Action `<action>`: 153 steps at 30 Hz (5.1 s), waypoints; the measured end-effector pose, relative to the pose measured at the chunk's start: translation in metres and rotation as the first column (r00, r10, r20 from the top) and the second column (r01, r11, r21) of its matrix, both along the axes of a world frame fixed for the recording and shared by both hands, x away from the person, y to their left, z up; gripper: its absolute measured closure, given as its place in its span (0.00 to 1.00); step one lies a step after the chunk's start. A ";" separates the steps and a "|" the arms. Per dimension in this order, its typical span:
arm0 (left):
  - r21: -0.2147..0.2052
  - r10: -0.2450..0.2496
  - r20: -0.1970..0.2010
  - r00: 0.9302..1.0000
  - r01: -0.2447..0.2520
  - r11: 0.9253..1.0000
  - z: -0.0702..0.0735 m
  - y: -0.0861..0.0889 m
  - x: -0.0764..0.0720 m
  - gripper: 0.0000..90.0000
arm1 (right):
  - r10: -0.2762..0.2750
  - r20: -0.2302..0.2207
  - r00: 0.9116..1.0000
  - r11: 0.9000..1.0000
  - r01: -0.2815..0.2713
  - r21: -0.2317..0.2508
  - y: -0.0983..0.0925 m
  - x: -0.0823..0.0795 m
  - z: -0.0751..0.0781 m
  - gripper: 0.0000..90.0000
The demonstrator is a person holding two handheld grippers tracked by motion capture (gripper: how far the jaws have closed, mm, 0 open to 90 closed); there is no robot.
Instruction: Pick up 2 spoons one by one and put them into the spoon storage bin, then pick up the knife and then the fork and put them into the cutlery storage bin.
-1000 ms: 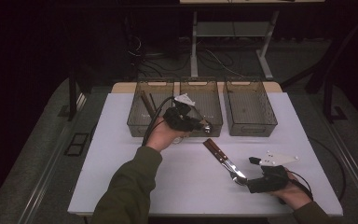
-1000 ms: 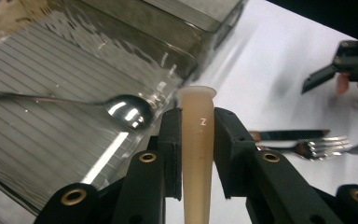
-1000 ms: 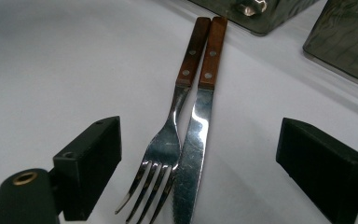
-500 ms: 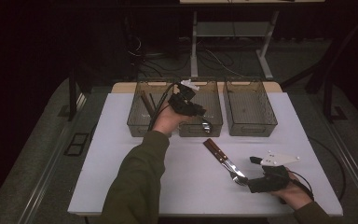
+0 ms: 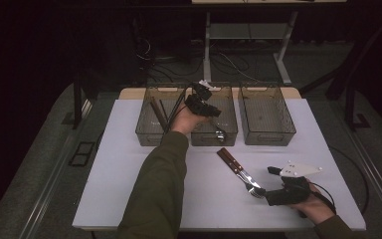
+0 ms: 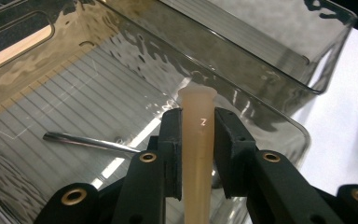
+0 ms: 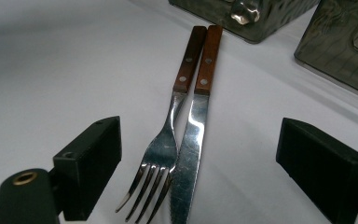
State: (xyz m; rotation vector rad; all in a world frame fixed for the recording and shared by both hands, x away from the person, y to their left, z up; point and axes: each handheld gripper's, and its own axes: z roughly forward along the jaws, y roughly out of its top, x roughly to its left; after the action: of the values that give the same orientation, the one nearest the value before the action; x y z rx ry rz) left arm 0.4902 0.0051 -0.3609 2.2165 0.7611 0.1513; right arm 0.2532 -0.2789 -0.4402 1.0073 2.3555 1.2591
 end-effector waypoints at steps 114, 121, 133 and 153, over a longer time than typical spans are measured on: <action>-0.116 -0.017 0.122 0.992 0.031 0.993 -0.077 0.138 -0.218 0.00 | -0.102 -0.148 0.984 0.994 0.095 -0.052 0.027 0.048 0.032 0.31; -0.112 -0.012 0.125 0.992 0.027 0.993 -0.077 0.138 -0.218 0.01 | -0.092 -0.184 0.979 0.994 0.079 -0.079 0.040 0.060 0.033 0.42; -0.109 -0.019 0.120 0.993 0.033 0.993 -0.078 0.137 -0.218 0.02 | -0.084 -0.206 0.975 0.987 0.053 -0.154 0.061 0.075 0.024 0.66; -0.108 -0.018 0.122 0.992 0.031 0.994 -0.078 0.137 -0.217 0.03 | -0.084 -0.255 0.963 0.975 0.026 -0.223 0.071 0.078 0.007 0.82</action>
State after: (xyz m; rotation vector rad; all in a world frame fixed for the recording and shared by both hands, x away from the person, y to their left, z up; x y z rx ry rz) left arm 0.2728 0.1424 -0.4386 2.0912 0.6601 0.2241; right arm 0.3313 -0.2078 -0.4327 1.2204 2.5715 0.8669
